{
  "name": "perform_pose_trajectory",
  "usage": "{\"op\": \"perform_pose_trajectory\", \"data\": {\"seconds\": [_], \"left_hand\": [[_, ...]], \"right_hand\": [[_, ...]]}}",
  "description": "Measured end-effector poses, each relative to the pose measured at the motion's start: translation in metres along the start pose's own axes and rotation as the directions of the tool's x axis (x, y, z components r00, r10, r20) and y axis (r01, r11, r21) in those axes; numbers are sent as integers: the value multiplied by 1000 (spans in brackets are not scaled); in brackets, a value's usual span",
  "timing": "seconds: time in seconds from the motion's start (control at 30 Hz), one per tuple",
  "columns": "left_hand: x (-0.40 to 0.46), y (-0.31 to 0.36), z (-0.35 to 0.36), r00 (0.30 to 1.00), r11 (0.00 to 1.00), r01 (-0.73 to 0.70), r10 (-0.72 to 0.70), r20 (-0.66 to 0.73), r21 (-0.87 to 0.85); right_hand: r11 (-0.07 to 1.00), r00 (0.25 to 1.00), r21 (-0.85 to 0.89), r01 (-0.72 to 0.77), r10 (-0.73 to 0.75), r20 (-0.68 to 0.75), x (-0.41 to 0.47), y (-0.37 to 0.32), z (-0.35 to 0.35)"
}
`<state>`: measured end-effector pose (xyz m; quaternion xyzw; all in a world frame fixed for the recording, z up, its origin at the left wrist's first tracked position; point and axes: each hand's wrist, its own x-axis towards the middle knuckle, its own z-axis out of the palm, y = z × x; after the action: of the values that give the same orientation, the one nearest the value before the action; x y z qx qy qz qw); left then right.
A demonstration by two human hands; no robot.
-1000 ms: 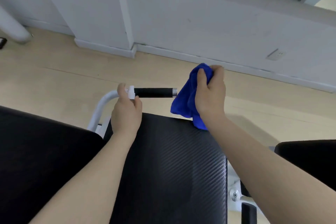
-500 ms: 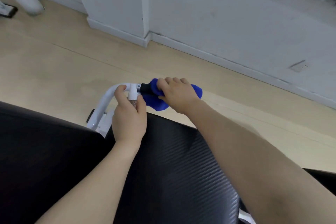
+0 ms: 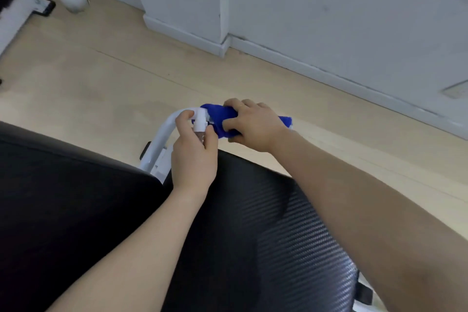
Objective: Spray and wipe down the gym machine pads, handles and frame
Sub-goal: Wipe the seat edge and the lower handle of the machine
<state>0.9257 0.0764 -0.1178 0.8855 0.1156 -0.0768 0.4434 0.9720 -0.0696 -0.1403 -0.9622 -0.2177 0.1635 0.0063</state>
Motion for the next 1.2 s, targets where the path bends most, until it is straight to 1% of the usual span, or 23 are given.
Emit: {"op": "perform_pose_trajectory", "data": {"seconds": [0.07, 0.1, 0.13, 0.2, 0.23, 0.3, 0.4, 0.47, 0.6, 0.67, 0.8, 0.83, 0.87, 0.9, 0.93, 0.97, 1.0, 1.03, 1.07, 1.1, 1.17, 1.2], "left_hand": [[0, 0, -1, 1000, 1000, 15, -15, -1, -8], [2, 1, 0, 1000, 999, 24, -24, -3, -21], [2, 1, 0, 1000, 999, 31, -31, 4, -29], [2, 0, 0, 1000, 999, 21, -21, 7, -34], [3, -1, 1, 1000, 999, 11, -11, 3, -33], [3, -3, 2, 1000, 999, -8, 7, -7, -37], [4, -4, 4, 1000, 1000, -13, 13, -3, -25], [3, -3, 3, 1000, 1000, -5, 5, 12, -22], [2, -1, 1, 1000, 1000, 13, -13, 14, 8], [2, -2, 1, 1000, 999, 2, -2, 20, 36], [5, -3, 2, 1000, 999, -16, 15, 28, 40], [5, -3, 2, 999, 999, -15, 14, 29, 33], [6, -2, 2, 1000, 999, -10, 9, 30, 32], [5, -2, 2, 1000, 999, -5, 4, 31, 36], [4, -2, 2, 999, 999, -1, 0, 35, 32], [3, -2, 1, 999, 1000, 5, -6, 36, 14], [3, -2, 1, 999, 1000, 15, -15, 37, -9], [3, -2, 0, 999, 999, 25, -24, 38, -27], [3, -1, 0, 999, 999, 29, -28, 38, -35], [3, -1, 1, 999, 999, 27, -25, 36, -37], [4, -2, 1, 999, 999, 20, -19, 35, -31], [4, -2, 1, 999, 999, 18, -17, 34, -30]], "right_hand": [[1000, 1000, 15, -14, 14, 2, -27, 10, 1], [998, 998, 22, -56, 56, -8, -34, 8, 1], [995, 995, 36, -92, 93, -30, -33, 1, 2], [994, 992, 35, -105, 107, -64, -10, -19, -1], [995, 994, 17, -98, 99, -54, 6, -28, -2], [998, 999, -53, -28, 27, -23, 32, -37, -3], [989, 998, -140, 49, -44, 37, 33, -24, -2], [985, 998, -169, 38, -29, 56, 10, -9, -2], [977, 993, -205, -51, 71, 94, -22, 3, 0], [978, 995, -209, -29, 48, 84, -9, -4, -3], [988, 997, -142, 60, -53, 47, 26, -22, -4], [993, 998, -102, 66, -64, 20, 28, -24, -3], [999, 1000, 39, 29, -28, -9, 28, -23, -4], [974, 998, 224, -17, 29, -51, 24, -21, -5], [923, 992, 381, -58, 95, -78, 19, -16, -3], [892, 984, 439, -109, 159, -79, 14, -9, -4], [913, 979, 377, -158, 194, -60, 7, -4, -5], [945, 974, 248, -216, 226, -14, 1, -2, -4], [964, 969, 98, -245, 247, -1, -1, -2, 0], [964, 964, -1, -264, 264, -9, 1, -3, 4], [953, 957, -96, -289, 286, -43, 13, -13, 6], [954, 963, -133, -269, 266, -39, 21, -17, 7]]}}
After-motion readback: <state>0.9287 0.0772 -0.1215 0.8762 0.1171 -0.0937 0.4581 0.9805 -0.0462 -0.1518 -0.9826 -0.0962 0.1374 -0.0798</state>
